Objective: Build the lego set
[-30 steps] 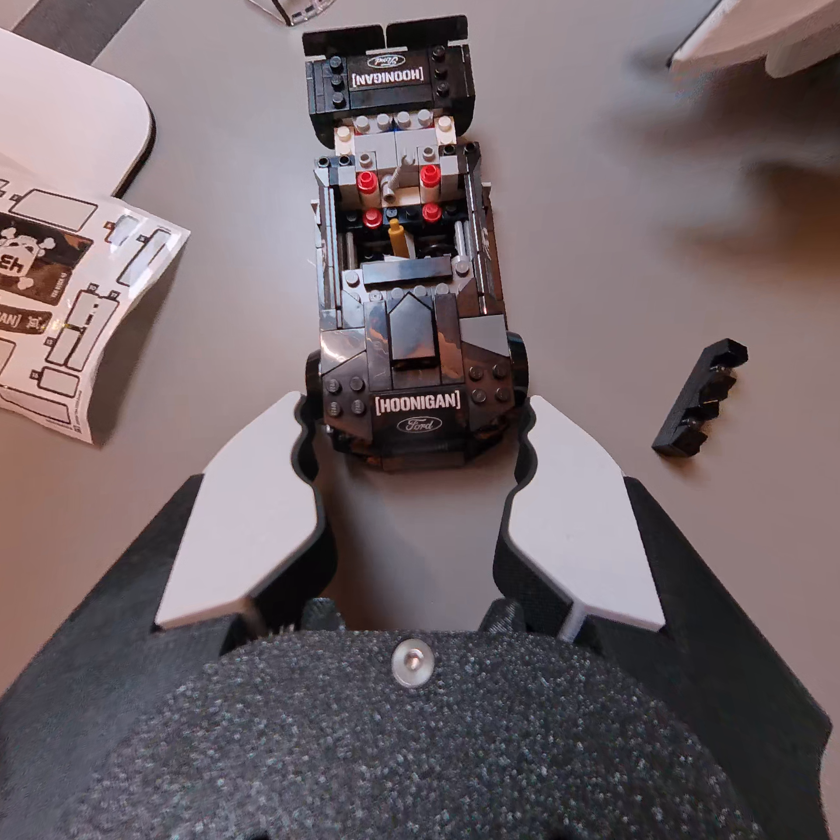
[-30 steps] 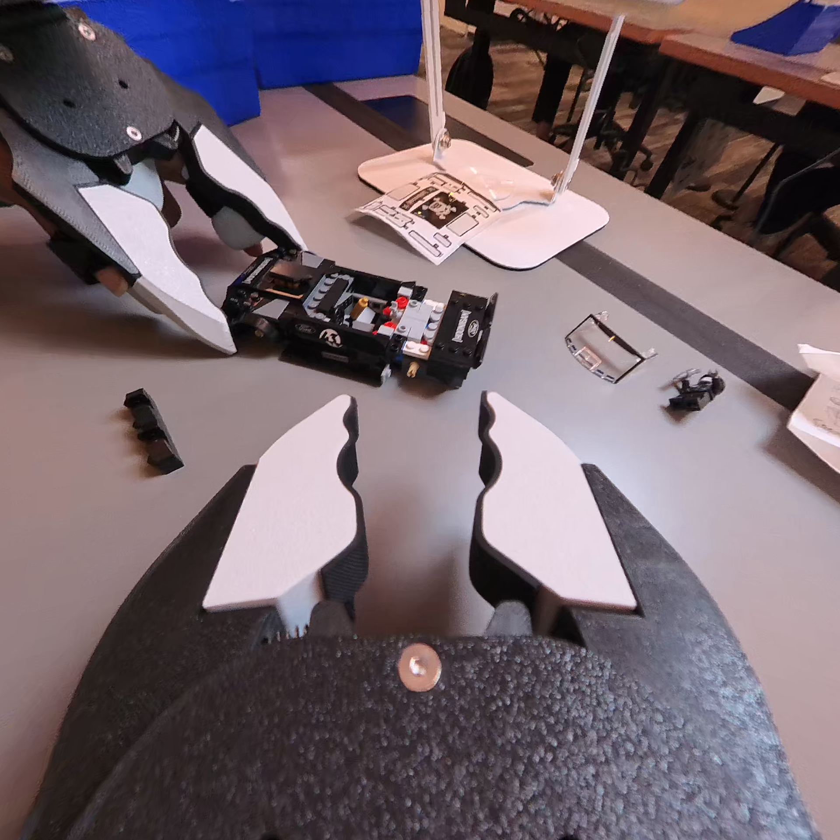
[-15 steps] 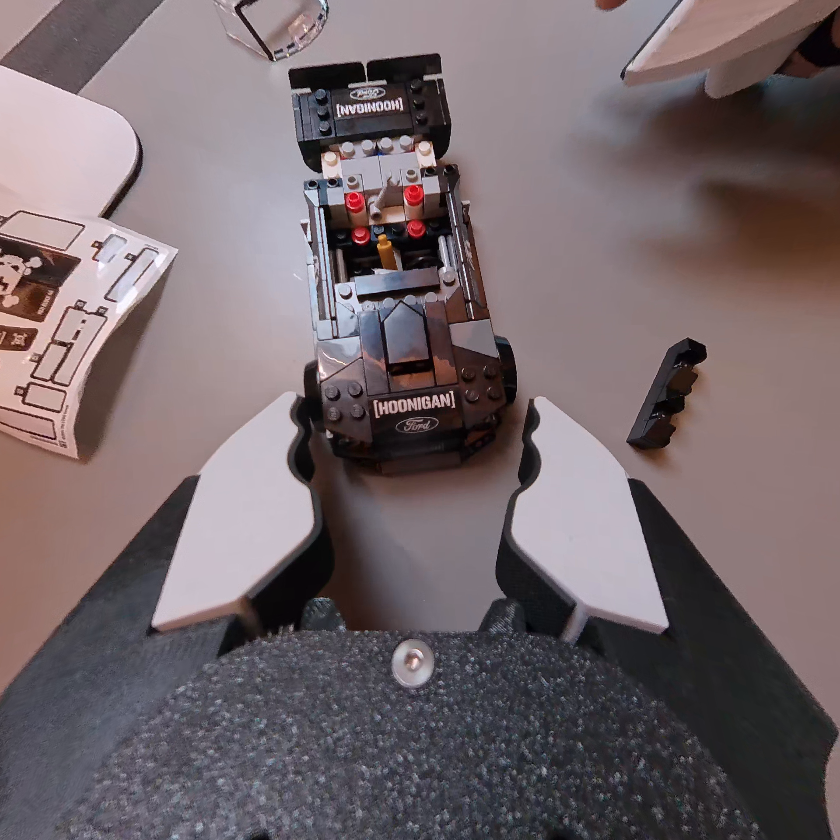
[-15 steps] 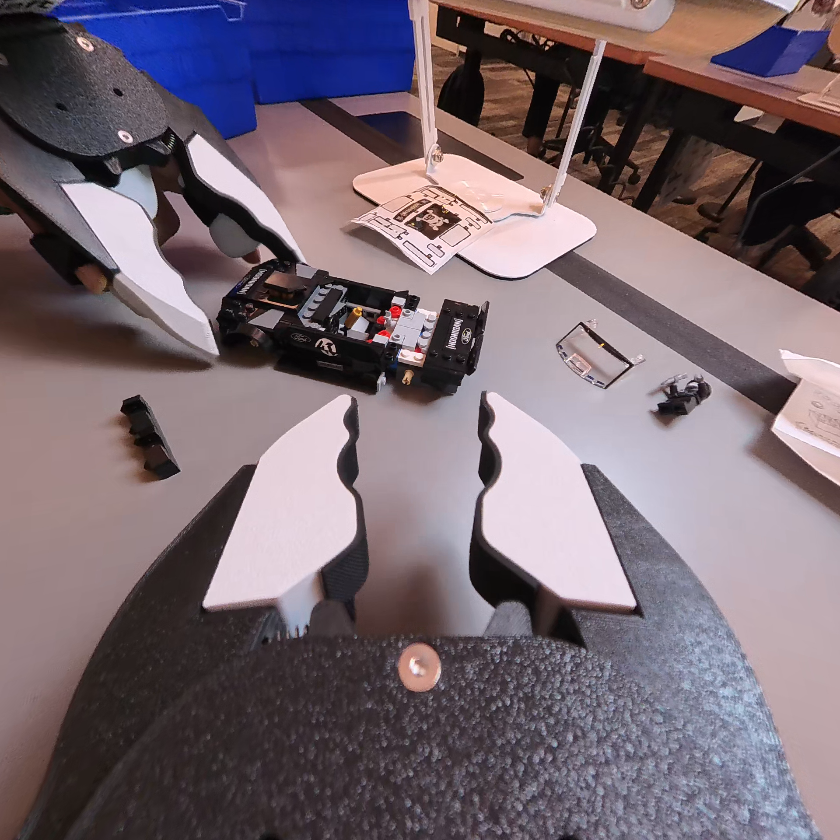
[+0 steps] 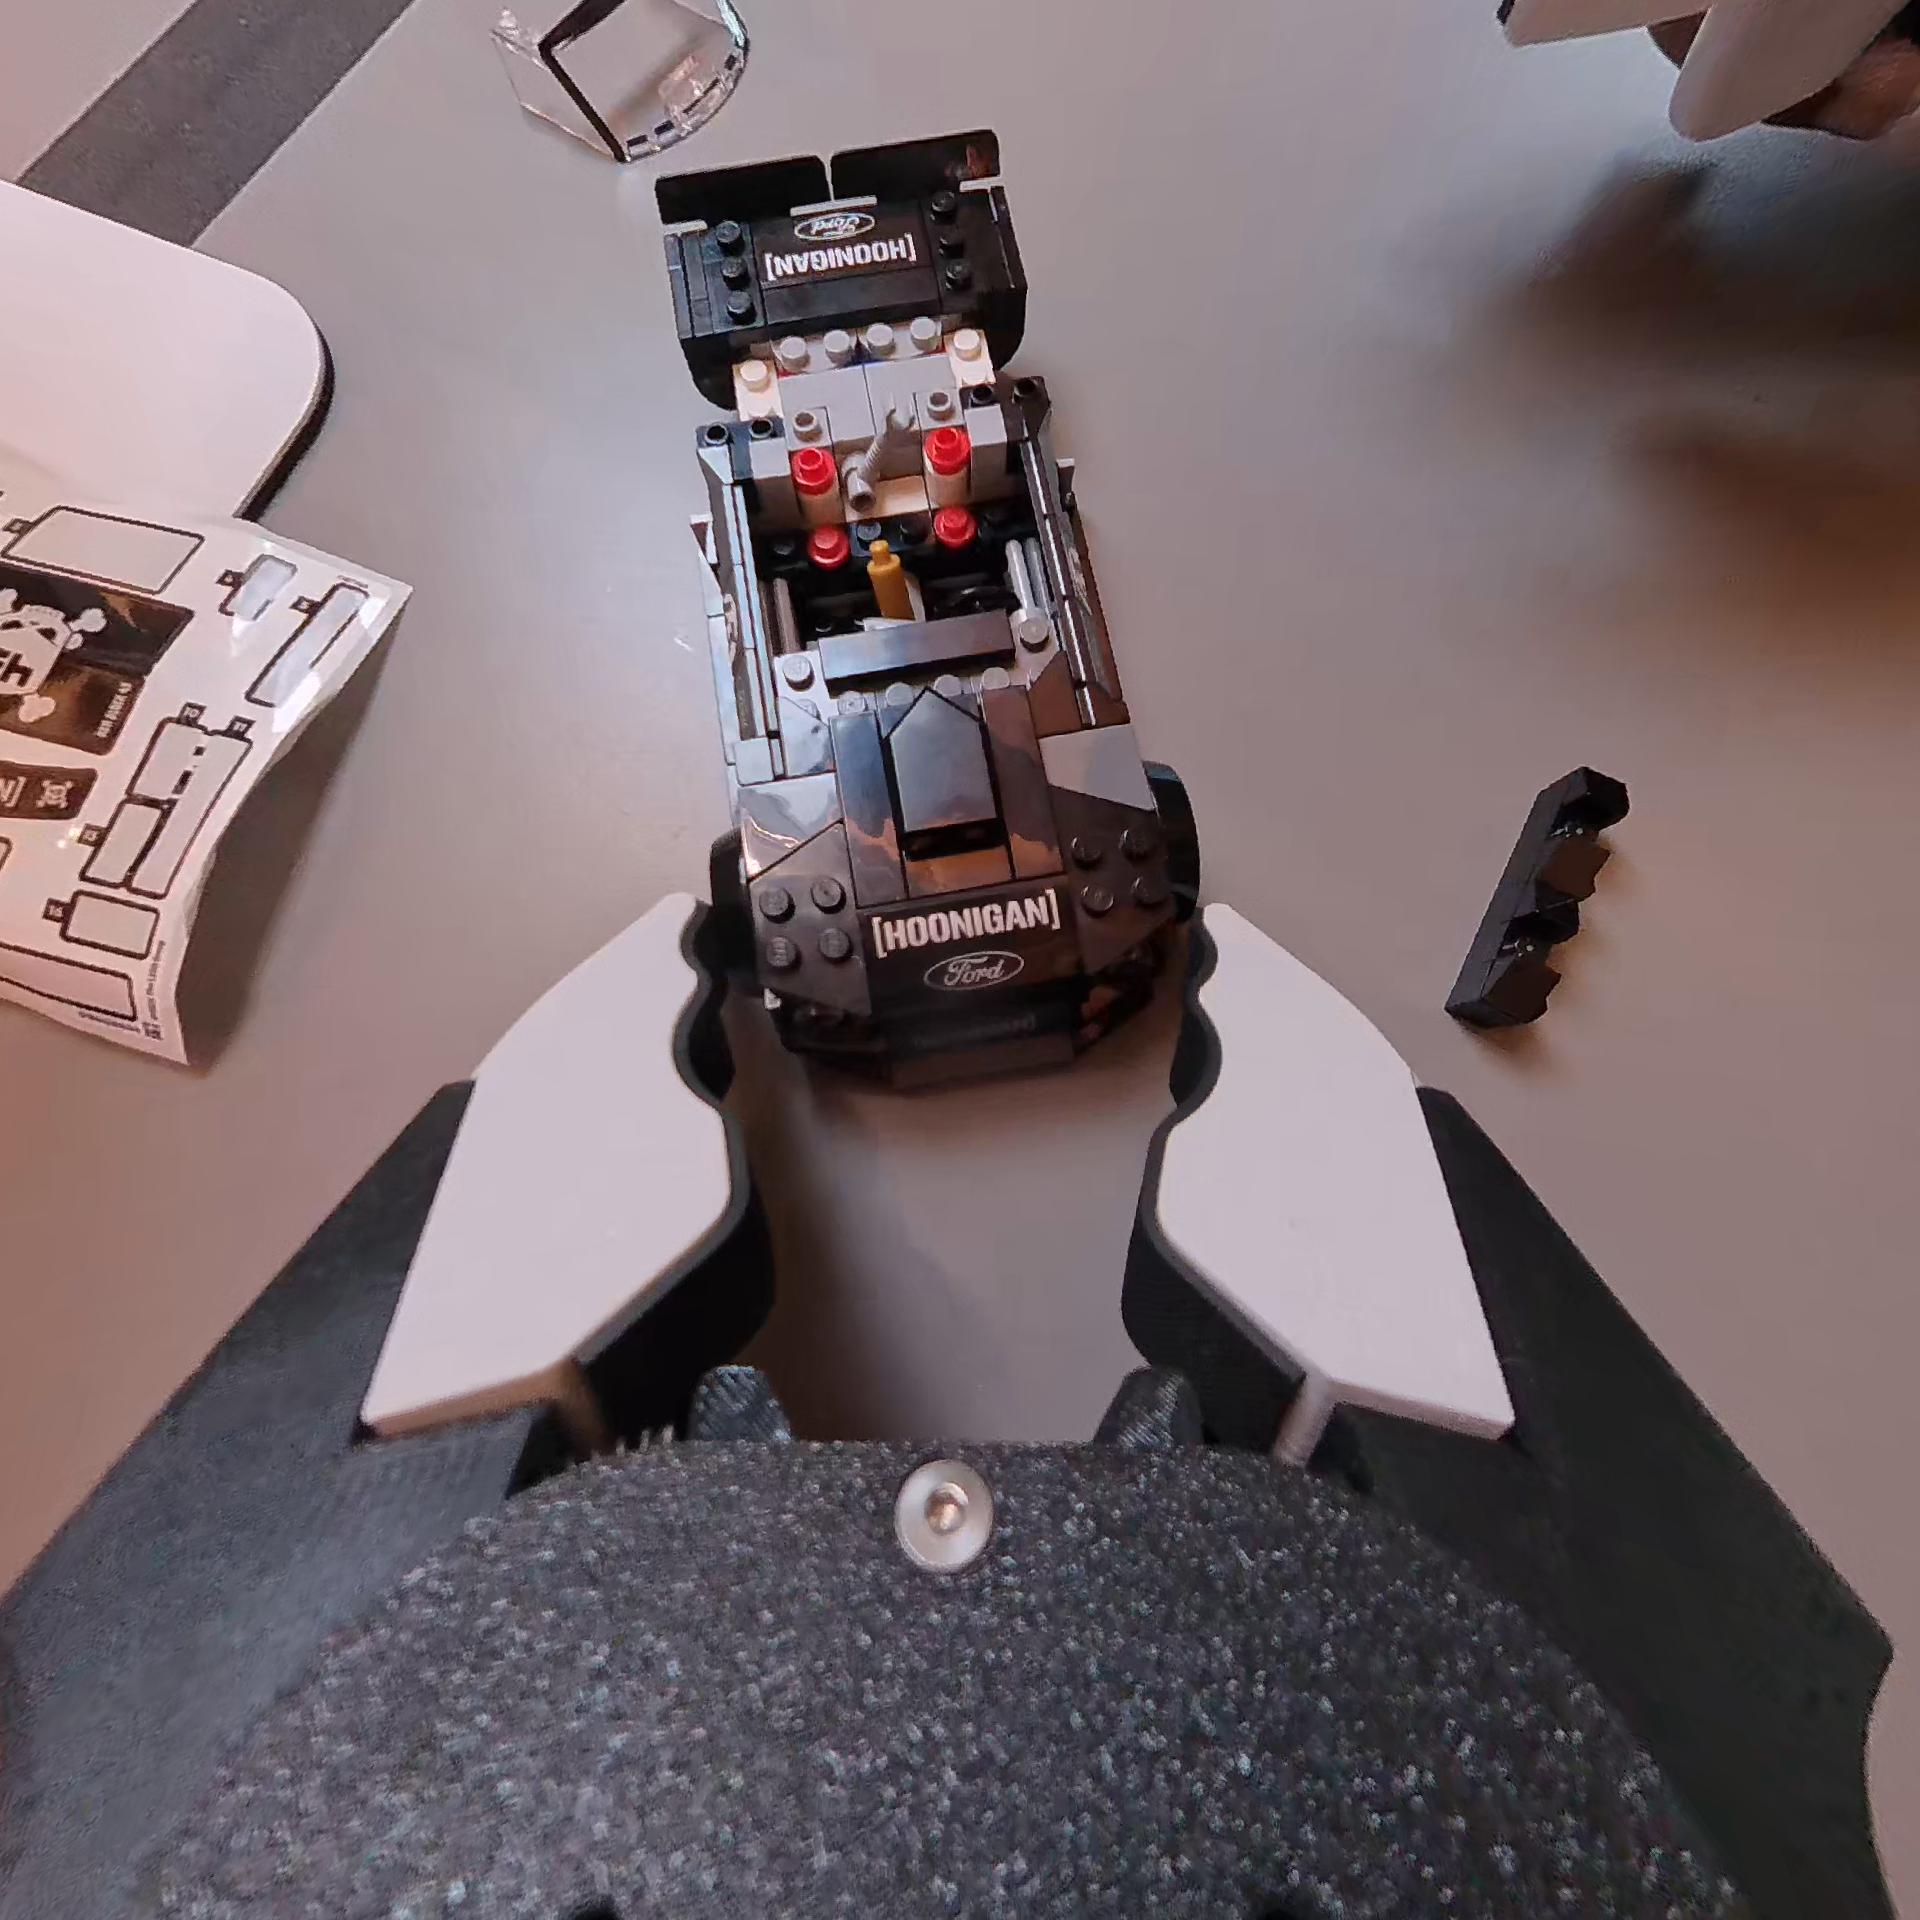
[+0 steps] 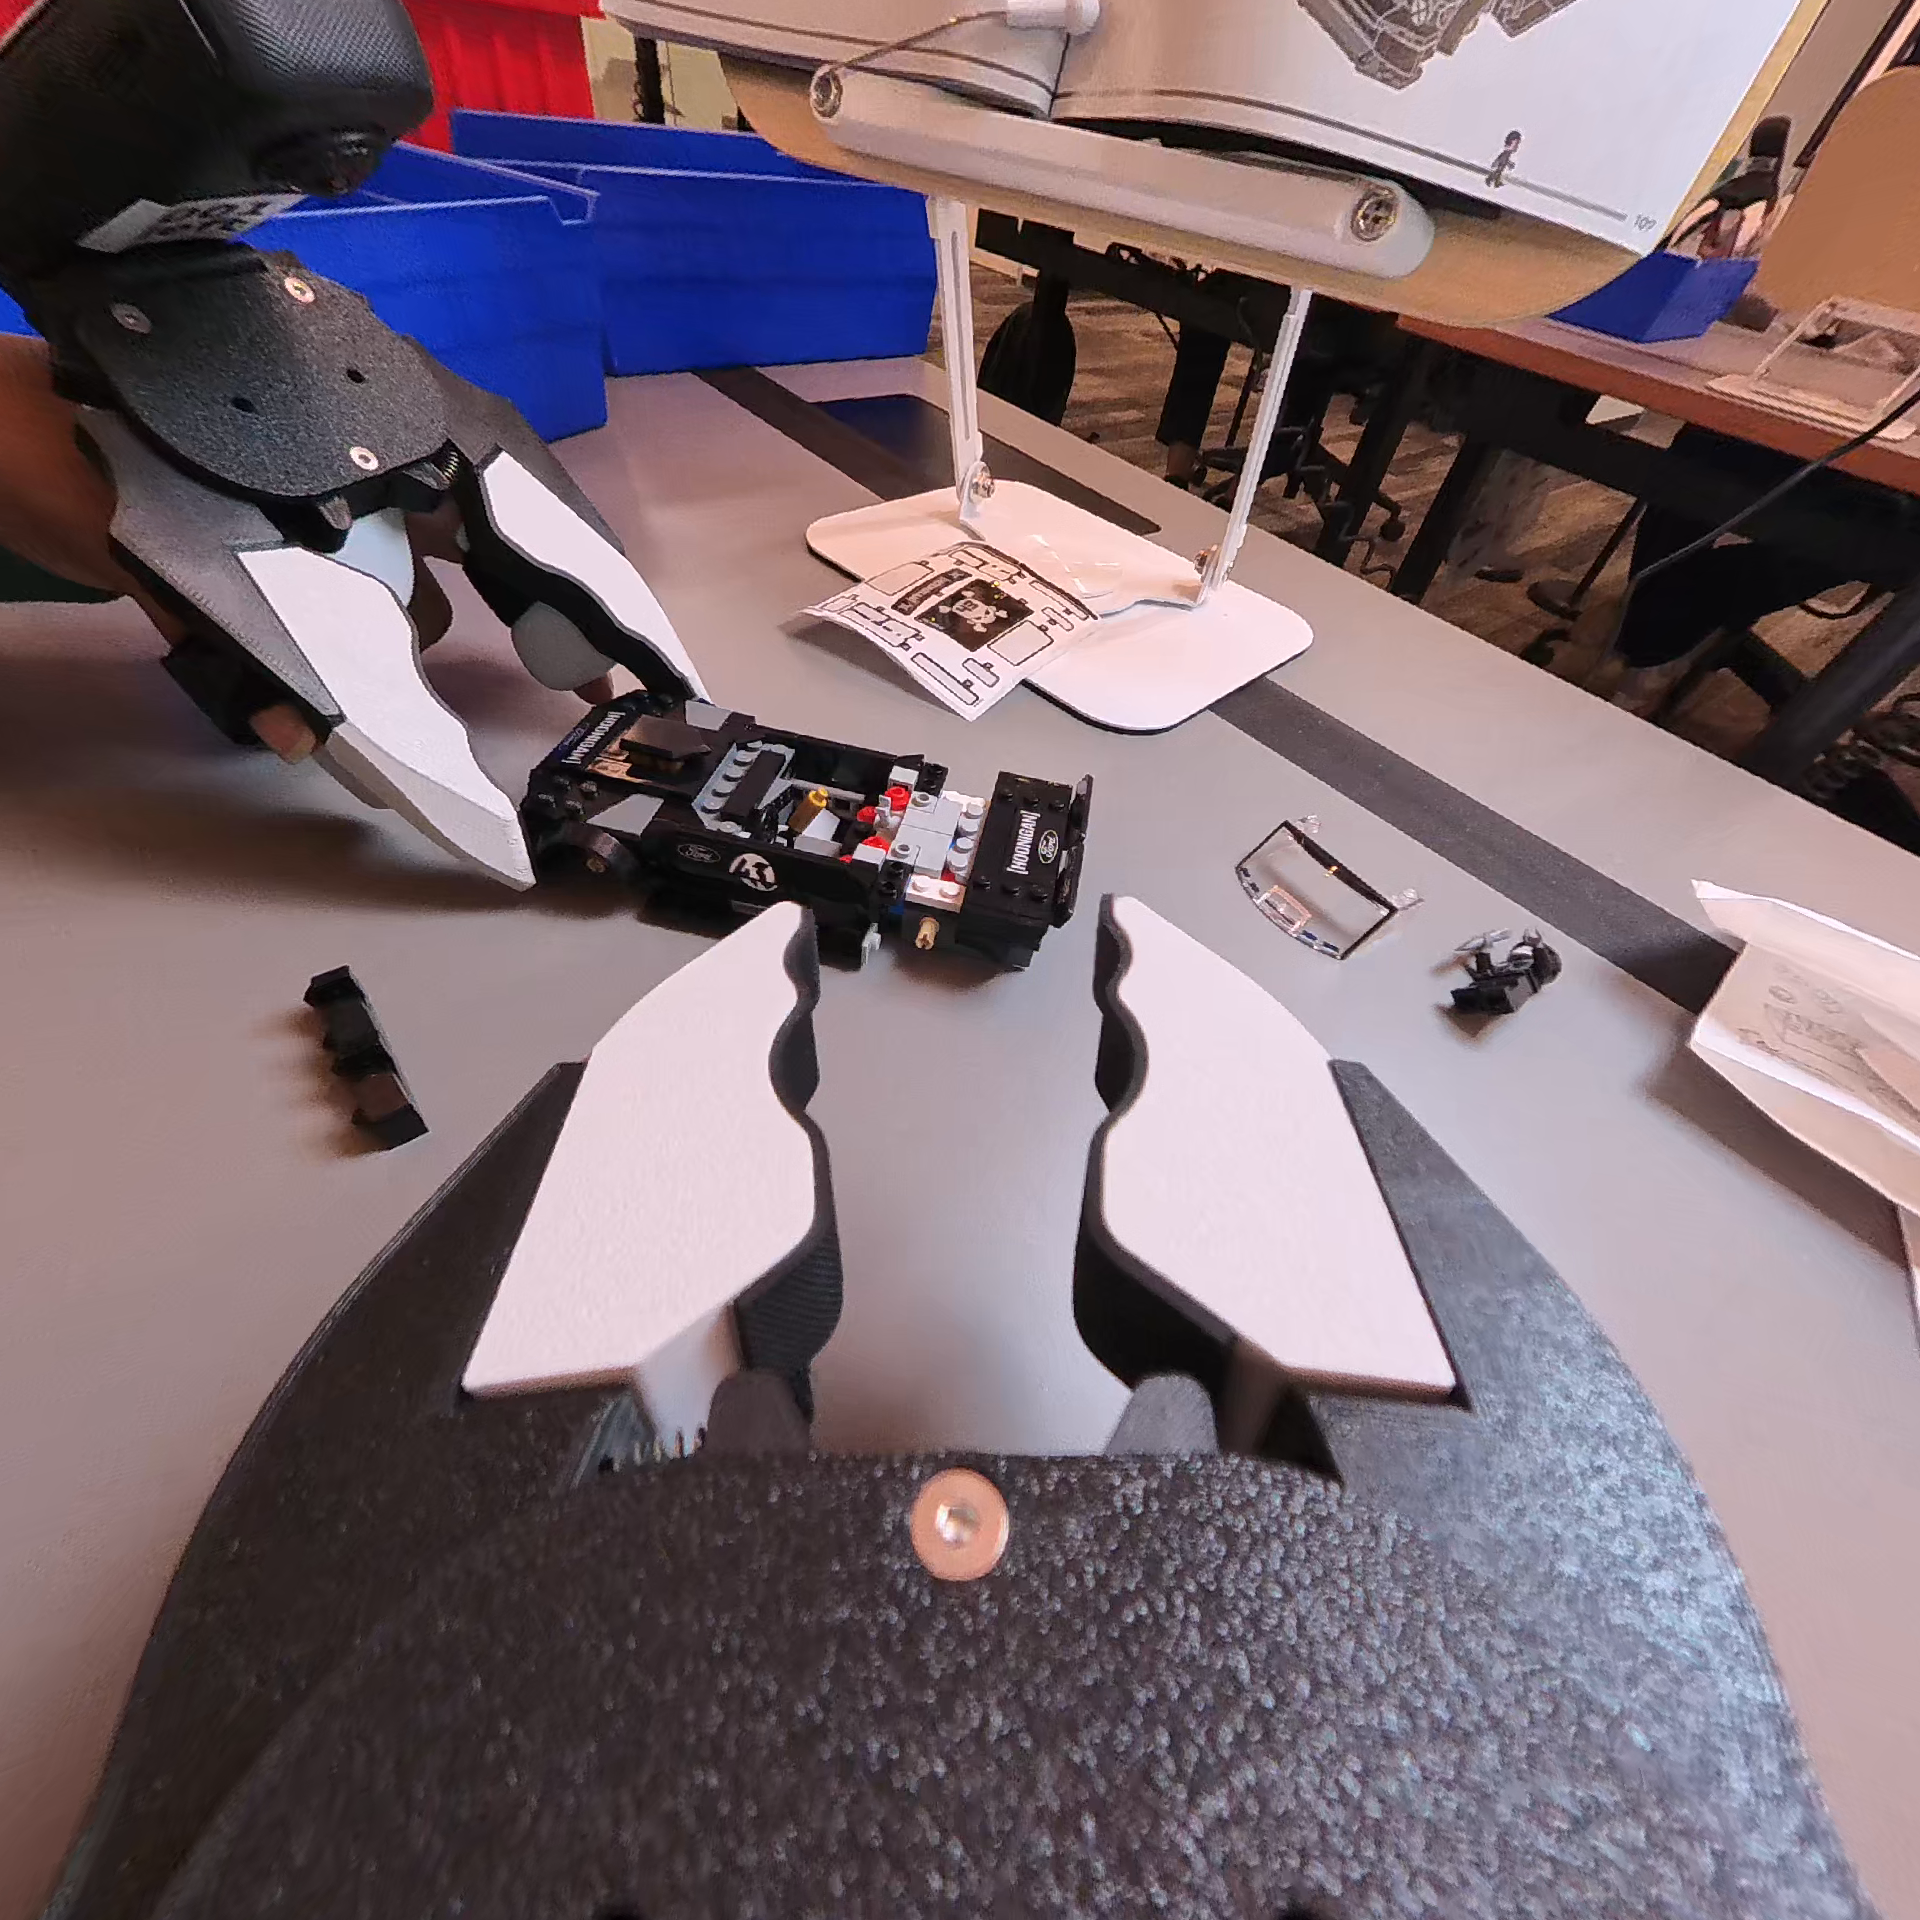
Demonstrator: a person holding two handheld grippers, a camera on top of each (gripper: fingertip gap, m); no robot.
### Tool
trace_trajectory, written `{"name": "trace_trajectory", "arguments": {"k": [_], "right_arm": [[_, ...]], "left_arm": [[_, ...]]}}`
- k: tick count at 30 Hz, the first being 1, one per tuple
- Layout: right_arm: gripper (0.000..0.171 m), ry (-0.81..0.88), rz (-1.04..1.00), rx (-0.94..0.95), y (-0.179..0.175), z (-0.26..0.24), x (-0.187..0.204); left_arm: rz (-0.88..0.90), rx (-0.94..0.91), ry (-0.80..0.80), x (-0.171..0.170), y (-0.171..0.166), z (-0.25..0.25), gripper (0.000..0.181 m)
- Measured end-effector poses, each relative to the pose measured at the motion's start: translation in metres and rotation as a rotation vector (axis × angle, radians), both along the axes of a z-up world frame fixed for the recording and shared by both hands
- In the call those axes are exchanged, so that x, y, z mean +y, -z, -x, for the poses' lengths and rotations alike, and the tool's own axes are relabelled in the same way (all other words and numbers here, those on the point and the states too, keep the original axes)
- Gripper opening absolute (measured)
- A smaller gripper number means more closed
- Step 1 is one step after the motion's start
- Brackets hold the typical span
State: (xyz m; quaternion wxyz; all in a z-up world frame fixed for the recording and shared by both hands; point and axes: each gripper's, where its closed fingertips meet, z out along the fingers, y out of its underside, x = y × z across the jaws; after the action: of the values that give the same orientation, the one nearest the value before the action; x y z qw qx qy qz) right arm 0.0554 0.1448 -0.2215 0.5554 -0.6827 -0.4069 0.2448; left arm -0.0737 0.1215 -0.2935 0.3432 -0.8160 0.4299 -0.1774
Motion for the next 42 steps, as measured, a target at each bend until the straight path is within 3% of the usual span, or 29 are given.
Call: {"name": "trace_trajectory", "arguments": {"k": [14,21,27,32,42], "right_arm": [[0.05,-0.04,0.017,-0.01,0.005,0.004,-0.005],[0.045,-0.239,0.077,-0.102,0.025,0.027,-0.038],[0.044,-0.335,0.134,-0.169,0.038,0.036,-0.058],[0.035,-0.436,0.197,-0.179,0.037,0.048,-0.083],[0.035,-0.494,0.238,-0.324,0.057,0.062,-0.102]], "left_arm": [[0.01,-0.026,0.016,-0.008,0.0,-0.002,0.087],[-0.091,-0.105,-0.002,-0.006,-0.023,0.001,0.088],[-0.192,-0.16,-0.03,-0.007,-0.041,0.01,0.077],[-0.186,-0.16,-0.023,-0.01,-0.04,0.01,0.078],[-0.138,-0.126,-0.005,-0.011,-0.023,0.009,0.079]]}}
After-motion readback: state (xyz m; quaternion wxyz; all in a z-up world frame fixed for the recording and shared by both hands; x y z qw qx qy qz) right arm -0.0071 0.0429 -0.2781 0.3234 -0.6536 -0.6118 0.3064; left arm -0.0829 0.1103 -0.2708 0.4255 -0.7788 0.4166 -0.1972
